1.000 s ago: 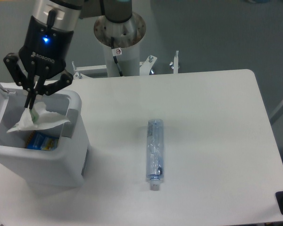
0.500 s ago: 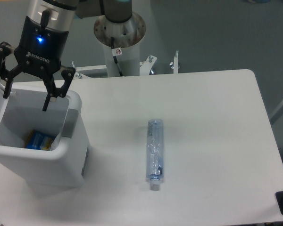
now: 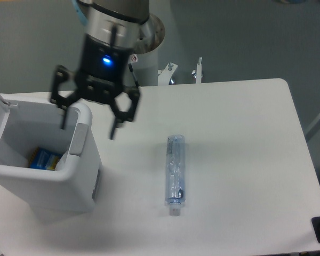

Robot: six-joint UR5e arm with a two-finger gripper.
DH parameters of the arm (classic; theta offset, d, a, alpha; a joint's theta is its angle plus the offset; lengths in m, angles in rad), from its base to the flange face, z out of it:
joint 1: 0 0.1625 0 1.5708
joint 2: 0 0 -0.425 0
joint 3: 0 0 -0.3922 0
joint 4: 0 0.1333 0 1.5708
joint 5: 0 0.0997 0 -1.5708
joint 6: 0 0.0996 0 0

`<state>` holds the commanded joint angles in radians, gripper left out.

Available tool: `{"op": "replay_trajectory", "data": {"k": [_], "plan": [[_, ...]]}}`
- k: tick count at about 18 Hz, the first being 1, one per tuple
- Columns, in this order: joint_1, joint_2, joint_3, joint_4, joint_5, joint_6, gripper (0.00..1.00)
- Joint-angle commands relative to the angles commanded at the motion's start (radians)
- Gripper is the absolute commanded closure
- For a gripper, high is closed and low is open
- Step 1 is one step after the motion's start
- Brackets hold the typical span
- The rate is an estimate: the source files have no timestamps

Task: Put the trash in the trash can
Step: 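Move the open gripper back over the clear plastic bottle, then lower the gripper to the bottle's cap end and align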

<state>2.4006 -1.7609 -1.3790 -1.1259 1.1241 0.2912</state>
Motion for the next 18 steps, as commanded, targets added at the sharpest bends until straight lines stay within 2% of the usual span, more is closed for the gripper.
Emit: {"op": "replay_trajectory", "data": {"k": [4, 13, 18], "plan": [[0.002, -0.061, -0.002, -0.002, 0.115, 0.065, 0.00], [0.000, -0.199, 0.006, -0.002, 0.224, 0.149, 0.00], [-0.009, -0.271, 0.006, -0.002, 0.238, 0.177, 0.00]]}}
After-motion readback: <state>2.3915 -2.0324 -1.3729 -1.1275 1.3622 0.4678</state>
